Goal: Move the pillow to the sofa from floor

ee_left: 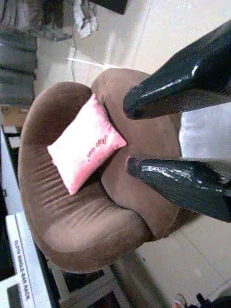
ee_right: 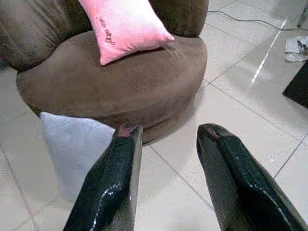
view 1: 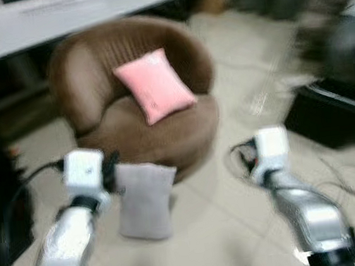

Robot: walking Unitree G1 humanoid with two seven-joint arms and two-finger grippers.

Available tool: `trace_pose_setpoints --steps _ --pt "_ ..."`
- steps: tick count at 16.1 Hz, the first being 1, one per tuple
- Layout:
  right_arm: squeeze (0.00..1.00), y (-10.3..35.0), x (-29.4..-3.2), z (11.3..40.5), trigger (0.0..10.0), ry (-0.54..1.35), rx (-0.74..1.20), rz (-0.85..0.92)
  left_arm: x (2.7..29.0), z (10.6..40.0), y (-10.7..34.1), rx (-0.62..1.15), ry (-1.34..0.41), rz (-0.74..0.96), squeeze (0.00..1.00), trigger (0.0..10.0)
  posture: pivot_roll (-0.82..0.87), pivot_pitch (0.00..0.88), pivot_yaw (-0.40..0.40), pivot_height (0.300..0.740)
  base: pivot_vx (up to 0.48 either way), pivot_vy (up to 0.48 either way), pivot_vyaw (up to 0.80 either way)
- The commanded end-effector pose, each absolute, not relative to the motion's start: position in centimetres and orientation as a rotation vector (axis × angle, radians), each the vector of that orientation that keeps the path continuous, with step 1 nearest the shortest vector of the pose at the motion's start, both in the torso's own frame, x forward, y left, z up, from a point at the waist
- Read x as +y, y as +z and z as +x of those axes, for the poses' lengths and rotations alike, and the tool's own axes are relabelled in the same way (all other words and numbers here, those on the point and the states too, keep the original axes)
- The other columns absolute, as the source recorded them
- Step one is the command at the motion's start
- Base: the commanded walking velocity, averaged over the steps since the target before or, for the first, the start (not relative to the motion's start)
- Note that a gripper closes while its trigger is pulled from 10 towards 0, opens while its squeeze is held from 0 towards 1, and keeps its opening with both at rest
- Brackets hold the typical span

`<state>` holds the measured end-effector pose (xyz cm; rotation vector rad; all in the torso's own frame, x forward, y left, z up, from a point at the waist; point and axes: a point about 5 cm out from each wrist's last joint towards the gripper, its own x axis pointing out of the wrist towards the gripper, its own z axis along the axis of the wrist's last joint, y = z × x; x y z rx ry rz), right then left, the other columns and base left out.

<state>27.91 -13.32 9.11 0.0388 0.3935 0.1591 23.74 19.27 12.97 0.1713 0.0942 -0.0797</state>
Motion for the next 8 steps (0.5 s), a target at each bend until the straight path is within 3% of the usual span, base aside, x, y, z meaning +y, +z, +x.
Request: trace_pose_setpoints --steps 1,8 --pt "0.0 9.56 -14.3 28.12 10.0 0.13 0.376 0.03 18.57 23.92 13.29 0.08 -0.1 0.169 0.0 10.0 0.11 0.0 -0.009 0.74 0.0 0.48 -0.8" --pt "0.0 9.58 -14.32 28.25 10.0 0.127 0.375 0.03 18.6 24.04 13.26 0.081 -0.101 0.173 0.0 10.0 0.11 0.0 -0.008 0.74 0.0 0.48 -0.8"
